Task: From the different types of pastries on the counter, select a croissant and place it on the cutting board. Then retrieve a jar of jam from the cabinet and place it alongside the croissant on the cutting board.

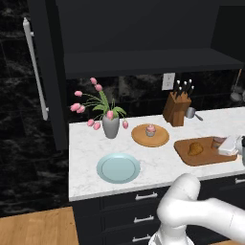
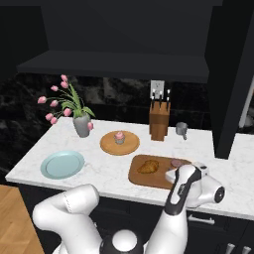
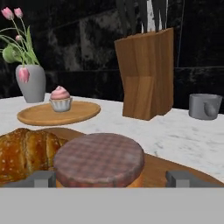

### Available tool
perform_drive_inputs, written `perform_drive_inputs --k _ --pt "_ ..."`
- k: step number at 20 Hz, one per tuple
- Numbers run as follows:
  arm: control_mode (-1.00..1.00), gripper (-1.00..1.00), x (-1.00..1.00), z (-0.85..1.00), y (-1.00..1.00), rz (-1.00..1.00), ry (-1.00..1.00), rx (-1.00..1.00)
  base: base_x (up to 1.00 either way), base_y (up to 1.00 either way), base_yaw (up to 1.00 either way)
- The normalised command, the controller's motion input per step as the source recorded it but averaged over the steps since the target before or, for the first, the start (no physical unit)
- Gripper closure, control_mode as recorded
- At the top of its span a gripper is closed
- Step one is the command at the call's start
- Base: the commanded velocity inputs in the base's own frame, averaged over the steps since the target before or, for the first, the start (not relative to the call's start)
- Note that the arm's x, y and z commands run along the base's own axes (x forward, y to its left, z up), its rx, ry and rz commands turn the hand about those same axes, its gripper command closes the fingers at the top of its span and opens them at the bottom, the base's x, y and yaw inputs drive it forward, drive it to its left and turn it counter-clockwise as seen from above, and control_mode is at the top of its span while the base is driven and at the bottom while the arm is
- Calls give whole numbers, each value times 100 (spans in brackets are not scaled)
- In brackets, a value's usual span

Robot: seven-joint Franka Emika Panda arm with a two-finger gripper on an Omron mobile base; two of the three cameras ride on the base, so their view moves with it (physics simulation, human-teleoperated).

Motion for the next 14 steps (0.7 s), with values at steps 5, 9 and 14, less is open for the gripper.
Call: perform_drive_inputs --k 5,9,14 --pt "-100 -100 -37 27 -4 0 -1 1 0 0 0" --pt "-100 -100 -27 56 1 0 -7 1 0 0 0" --pt "-100 -100 -52 75 16 0 -9 0 0 0 0"
